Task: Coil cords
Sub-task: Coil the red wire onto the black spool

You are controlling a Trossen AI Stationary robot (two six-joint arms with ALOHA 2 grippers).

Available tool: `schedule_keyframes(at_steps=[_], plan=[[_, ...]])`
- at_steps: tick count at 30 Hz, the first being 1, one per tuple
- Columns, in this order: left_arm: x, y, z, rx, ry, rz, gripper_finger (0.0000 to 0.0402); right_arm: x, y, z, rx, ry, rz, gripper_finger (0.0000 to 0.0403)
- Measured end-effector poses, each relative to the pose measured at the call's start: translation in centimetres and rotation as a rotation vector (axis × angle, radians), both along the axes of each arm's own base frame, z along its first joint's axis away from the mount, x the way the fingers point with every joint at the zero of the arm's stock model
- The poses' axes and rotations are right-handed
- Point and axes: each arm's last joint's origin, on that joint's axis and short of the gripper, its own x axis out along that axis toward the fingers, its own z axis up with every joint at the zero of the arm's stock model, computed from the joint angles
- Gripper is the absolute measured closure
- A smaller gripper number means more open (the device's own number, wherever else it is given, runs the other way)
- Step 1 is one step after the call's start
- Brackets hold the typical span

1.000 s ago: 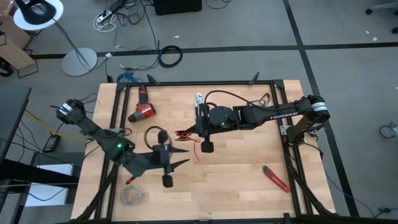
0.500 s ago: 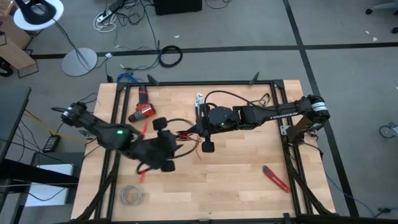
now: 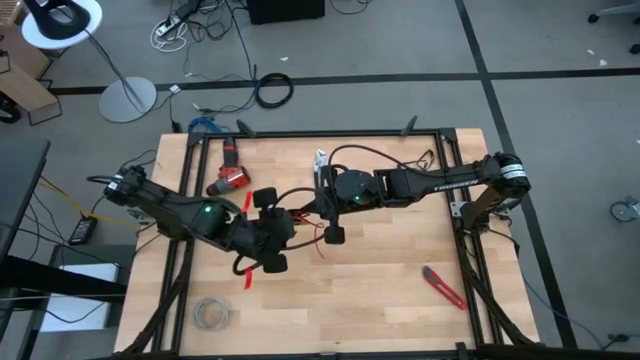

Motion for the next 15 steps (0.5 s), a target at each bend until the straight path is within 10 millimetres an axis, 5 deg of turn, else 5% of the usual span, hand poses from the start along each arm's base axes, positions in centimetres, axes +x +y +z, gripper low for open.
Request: schedule_keyframes(at_steps=[8,15], plan=[[0.13,-0.06,-0.19,-0.005,0.012,-0.006,0.0281,0.01,0.0,0.01,0.0,-0.001,0.001,0.0403],[0.12,0.19,-0.23,0.019,0.017,0.009,0.0371,0.01,0.01,0.02,0.0,-0.002,0.001,0.0403]])
